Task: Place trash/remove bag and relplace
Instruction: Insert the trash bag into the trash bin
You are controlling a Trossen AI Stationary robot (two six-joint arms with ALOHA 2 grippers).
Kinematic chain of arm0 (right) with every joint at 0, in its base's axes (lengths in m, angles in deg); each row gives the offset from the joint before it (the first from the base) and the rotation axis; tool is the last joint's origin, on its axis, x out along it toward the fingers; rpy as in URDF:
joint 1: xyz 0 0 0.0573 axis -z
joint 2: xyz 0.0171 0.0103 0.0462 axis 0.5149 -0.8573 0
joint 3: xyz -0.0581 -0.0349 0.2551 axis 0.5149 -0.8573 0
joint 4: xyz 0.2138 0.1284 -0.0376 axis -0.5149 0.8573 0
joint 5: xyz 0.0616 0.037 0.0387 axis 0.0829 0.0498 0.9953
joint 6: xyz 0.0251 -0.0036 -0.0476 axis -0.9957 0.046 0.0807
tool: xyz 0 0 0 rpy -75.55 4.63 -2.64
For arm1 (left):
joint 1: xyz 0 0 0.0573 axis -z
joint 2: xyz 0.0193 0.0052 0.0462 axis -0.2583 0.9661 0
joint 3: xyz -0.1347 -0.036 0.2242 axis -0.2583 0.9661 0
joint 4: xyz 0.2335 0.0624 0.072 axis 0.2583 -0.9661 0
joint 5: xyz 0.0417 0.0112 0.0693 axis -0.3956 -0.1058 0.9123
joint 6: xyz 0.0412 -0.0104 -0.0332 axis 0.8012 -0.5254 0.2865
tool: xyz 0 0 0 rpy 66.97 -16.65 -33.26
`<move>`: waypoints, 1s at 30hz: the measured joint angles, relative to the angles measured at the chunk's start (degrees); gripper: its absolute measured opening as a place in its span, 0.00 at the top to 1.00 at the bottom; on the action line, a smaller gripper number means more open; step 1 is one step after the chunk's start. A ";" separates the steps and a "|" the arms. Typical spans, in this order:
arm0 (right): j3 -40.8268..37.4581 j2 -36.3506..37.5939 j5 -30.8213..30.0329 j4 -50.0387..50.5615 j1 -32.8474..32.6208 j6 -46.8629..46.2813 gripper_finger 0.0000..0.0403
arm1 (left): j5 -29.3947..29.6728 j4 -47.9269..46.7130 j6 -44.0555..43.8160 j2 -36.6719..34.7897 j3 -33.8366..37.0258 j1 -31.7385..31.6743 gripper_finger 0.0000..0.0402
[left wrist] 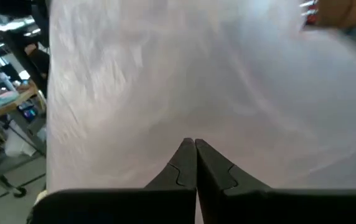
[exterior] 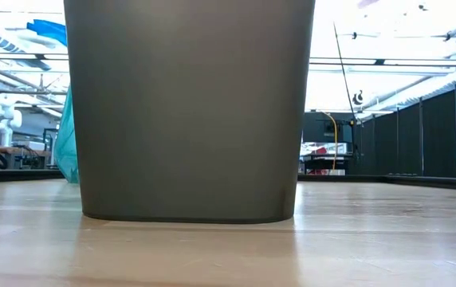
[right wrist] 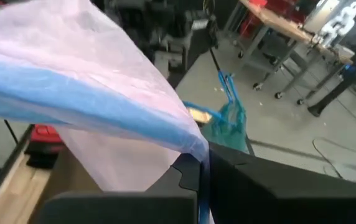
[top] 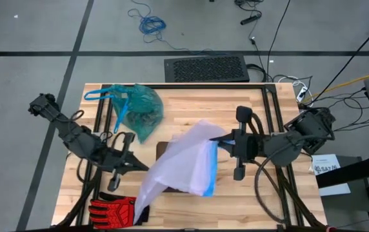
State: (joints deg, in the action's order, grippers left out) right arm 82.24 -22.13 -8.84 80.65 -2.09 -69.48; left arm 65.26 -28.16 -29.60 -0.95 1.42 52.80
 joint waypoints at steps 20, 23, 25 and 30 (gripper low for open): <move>-0.06 -3.81 -2.60 8.85 2.55 -0.84 1.00 | 2.82 0.21 -6.56 -0.96 -0.90 6.55 0.72; -0.09 -3.96 -2.67 8.87 3.85 -1.03 1.00 | 6.33 0.03 -4.49 -1.02 -0.90 6.51 0.72; -0.07 -3.96 -3.13 8.83 4.53 -1.06 1.00 | 6.58 0.29 -4.23 -1.09 -0.90 6.51 0.72; -0.07 -3.94 -4.65 8.81 5.70 -0.73 1.00 | 6.45 0.84 -7.38 -1.09 -0.94 6.58 0.72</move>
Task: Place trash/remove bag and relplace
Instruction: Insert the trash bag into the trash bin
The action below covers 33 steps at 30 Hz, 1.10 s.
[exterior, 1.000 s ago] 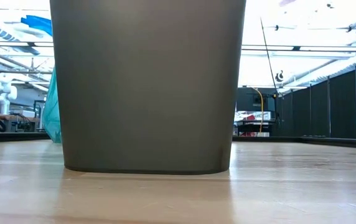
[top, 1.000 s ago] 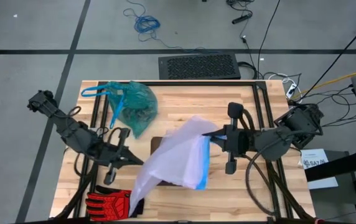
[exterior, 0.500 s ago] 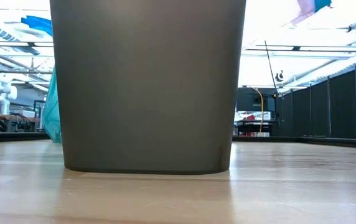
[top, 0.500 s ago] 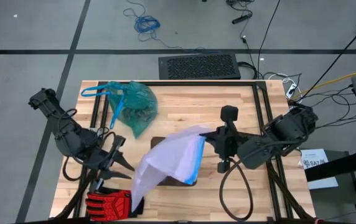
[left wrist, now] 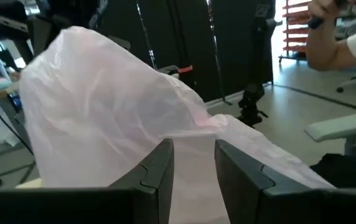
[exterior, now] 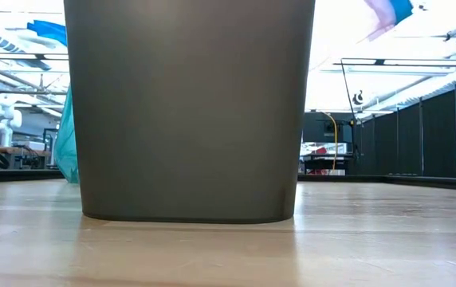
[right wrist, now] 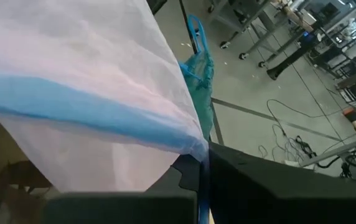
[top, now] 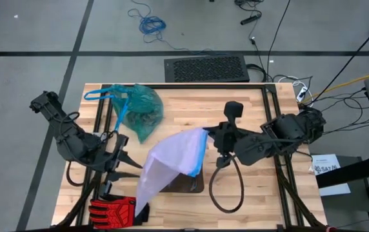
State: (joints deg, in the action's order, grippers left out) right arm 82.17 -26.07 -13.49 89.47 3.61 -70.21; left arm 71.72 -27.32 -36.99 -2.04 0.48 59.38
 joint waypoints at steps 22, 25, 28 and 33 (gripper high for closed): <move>0.01 0.00 3.48 -1.53 0.29 -0.31 1.00 | -2.01 7.08 -0.74 15.91 -0.02 -8.09 0.90; 0.02 0.00 3.96 -2.14 0.29 -0.04 1.00 | -3.00 9.54 0.26 17.01 -0.02 -10.02 0.98; 0.04 0.00 3.93 -2.61 0.29 0.01 1.00 | -3.73 11.41 0.32 17.76 -0.02 -11.66 0.99; 0.04 0.00 4.00 -2.82 0.29 0.28 1.00 | -3.75 11.61 0.15 19.08 -0.02 -14.00 1.00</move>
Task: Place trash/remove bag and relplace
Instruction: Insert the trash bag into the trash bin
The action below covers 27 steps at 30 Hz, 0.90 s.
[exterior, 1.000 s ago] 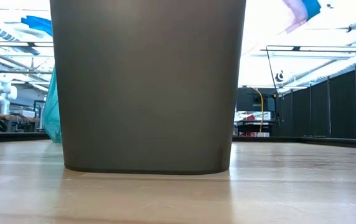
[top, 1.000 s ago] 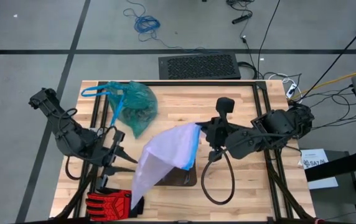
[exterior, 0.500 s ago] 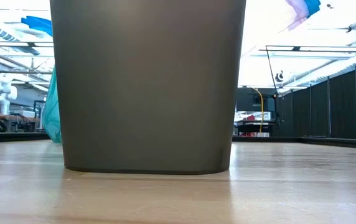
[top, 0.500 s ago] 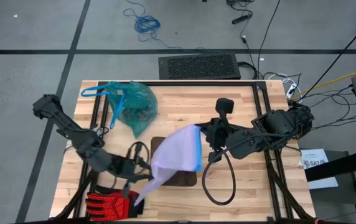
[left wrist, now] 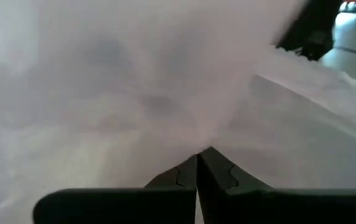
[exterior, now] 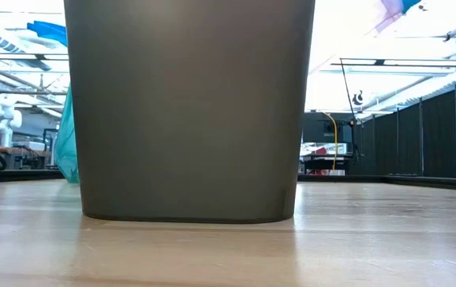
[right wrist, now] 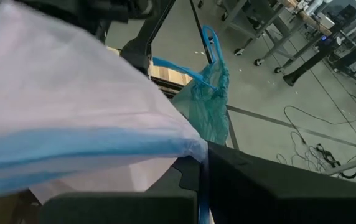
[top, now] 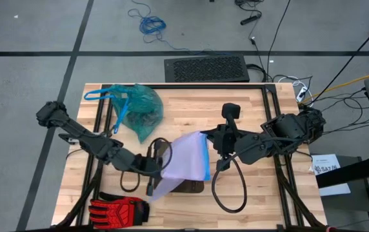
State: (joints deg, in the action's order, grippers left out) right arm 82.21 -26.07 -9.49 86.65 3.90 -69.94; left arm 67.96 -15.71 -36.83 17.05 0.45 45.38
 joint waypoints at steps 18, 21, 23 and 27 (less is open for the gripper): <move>0.00 0.00 3.07 -0.75 0.50 0.01 1.00 | -0.04 -1.52 -3.08 4.35 0.00 -2.31 1.00; 0.00 0.00 3.06 -0.79 0.48 0.01 1.00 | -0.03 -1.49 -3.93 4.35 0.00 -2.31 1.00; 0.01 0.00 3.07 -0.79 0.48 0.01 1.00 | -0.03 -1.60 -4.51 4.35 0.00 -2.46 1.00; 0.00 0.00 3.06 -0.79 0.48 0.03 1.00 | -0.04 -1.49 -4.24 4.22 0.00 -2.48 0.99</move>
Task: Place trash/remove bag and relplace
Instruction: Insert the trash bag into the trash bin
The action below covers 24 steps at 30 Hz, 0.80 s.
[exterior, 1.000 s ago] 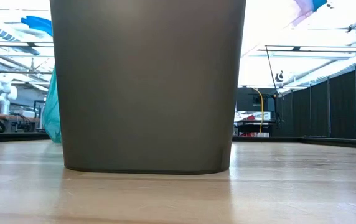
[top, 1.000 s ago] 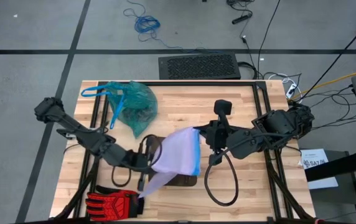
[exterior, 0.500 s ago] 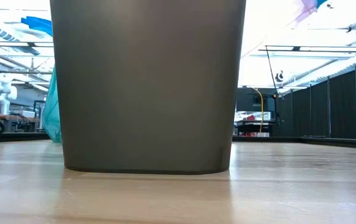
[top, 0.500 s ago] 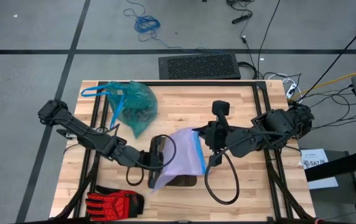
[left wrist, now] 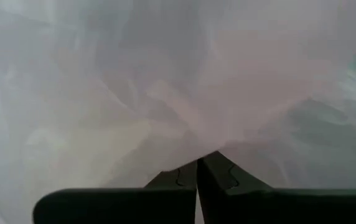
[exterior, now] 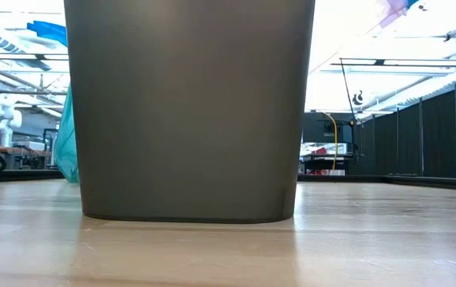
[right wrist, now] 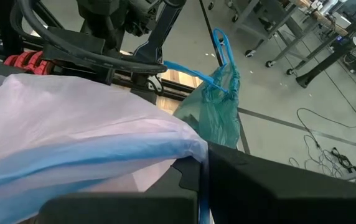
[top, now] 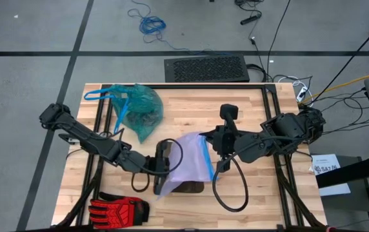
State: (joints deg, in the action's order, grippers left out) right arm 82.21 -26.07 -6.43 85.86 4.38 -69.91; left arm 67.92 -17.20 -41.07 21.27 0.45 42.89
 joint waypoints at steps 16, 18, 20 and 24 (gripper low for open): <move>0.00 0.00 1.36 0.11 0.02 0.02 1.00 | 2.29 -4.56 3.22 -4.94 -3.80 0.74 0.71; 0.00 0.00 1.35 0.16 0.03 0.02 1.00 | 2.42 -6.15 3.15 -5.57 -3.80 0.74 0.71; 0.00 0.00 1.36 0.47 0.03 0.02 1.00 | 2.52 -7.59 2.89 -6.33 -3.80 0.72 0.71; 0.00 0.02 1.38 1.01 0.27 0.02 1.00 | 2.58 -8.73 2.69 -6.76 -3.82 0.76 0.71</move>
State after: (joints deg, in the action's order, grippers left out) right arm 82.21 -26.05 -5.06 86.87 4.65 -69.89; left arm 70.50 -25.92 -38.38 14.51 -3.37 43.66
